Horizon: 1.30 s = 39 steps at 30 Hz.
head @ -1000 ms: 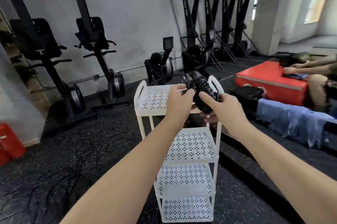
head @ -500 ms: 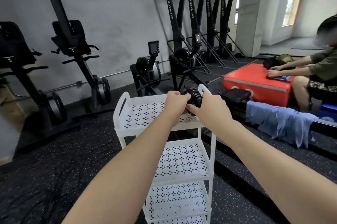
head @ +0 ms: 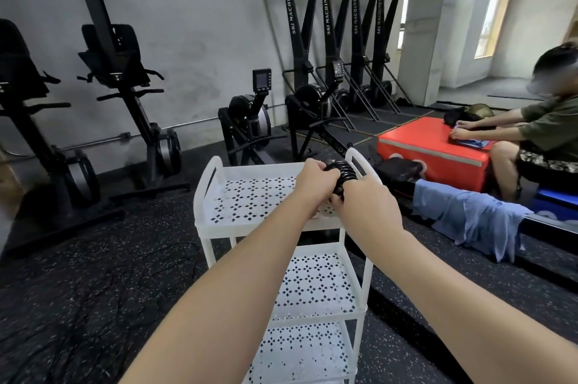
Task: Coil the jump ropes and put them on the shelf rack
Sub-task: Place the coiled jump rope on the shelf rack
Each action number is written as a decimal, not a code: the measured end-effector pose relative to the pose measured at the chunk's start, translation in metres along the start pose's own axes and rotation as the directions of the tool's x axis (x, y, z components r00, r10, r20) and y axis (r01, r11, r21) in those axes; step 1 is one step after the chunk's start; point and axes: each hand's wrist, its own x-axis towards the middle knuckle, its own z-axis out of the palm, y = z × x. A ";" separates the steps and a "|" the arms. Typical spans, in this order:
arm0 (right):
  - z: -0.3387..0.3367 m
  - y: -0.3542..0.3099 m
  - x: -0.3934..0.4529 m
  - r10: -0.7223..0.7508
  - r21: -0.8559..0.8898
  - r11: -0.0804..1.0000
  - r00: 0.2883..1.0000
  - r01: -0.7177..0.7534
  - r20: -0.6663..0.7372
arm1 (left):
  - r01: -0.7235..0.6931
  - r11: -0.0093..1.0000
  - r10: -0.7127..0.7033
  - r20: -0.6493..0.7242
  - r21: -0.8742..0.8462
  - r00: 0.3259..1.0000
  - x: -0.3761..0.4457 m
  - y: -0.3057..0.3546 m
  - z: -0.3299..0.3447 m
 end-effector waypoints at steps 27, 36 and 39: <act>0.002 0.010 -0.016 -0.138 -0.019 0.990 0.938 0.139 -0.319 | -0.301 0.530 0.413 0.069 0.793 0.908 -0.052 0.018 -0.021; -0.026 -0.079 -0.108 -0.417 0.096 0.876 0.842 0.473 -0.342 | -0.252 0.325 0.665 -0.031 0.911 0.746 -0.217 -0.027 -0.124; -0.001 -0.138 -0.174 -0.542 0.180 0.794 0.810 0.581 -0.224 | -0.053 0.432 0.520 -0.201 0.900 0.830 -0.287 -0.085 -0.170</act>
